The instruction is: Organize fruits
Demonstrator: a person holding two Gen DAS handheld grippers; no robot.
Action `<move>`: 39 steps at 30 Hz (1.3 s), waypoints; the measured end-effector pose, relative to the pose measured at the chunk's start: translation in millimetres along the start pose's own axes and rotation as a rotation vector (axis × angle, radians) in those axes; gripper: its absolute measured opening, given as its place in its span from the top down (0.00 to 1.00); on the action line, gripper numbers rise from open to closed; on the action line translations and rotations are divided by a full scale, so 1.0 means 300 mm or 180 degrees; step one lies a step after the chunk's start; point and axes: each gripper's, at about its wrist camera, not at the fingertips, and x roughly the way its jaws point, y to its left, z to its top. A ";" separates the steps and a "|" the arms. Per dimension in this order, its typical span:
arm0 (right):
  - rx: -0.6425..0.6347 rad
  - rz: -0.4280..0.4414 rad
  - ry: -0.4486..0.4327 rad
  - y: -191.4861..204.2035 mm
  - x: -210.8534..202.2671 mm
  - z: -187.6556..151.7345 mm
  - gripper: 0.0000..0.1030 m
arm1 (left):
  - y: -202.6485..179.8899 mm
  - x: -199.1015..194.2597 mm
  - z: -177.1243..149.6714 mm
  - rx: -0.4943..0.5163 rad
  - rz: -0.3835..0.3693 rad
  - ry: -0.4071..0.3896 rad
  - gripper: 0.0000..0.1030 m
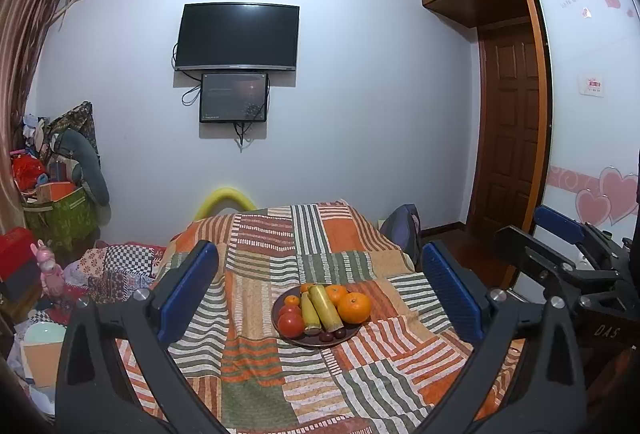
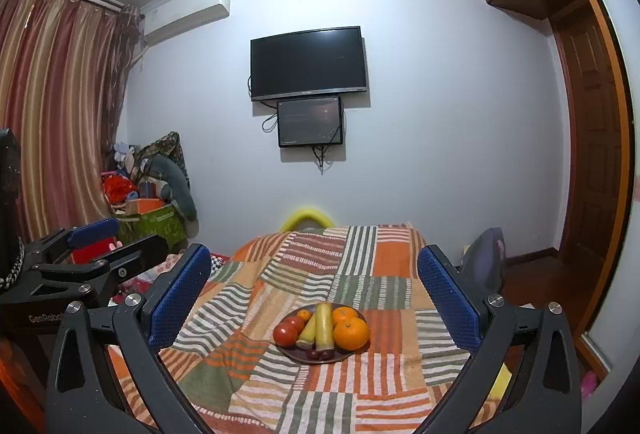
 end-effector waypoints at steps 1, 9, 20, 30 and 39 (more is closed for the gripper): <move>0.0007 -0.0001 0.0004 0.000 0.002 0.000 0.00 | 0.001 0.001 0.000 0.0000 -0.0001 0.0002 0.00; 0.0034 0.0003 0.0020 -0.005 0.004 0.002 0.00 | 0.000 0.004 -0.002 -0.0008 -0.0004 0.0011 0.00; 0.0039 0.0005 0.0022 -0.008 0.002 0.007 0.00 | -0.003 0.003 -0.002 -0.0009 -0.0001 0.0011 0.00; 0.0038 -0.0003 0.0016 -0.008 0.004 0.009 0.00 | -0.002 0.005 -0.003 -0.0007 -0.0075 0.0027 0.00; 0.0044 -0.0005 0.0028 -0.010 0.005 0.013 0.00 | -0.012 0.005 -0.004 0.0039 -0.0064 0.0026 0.00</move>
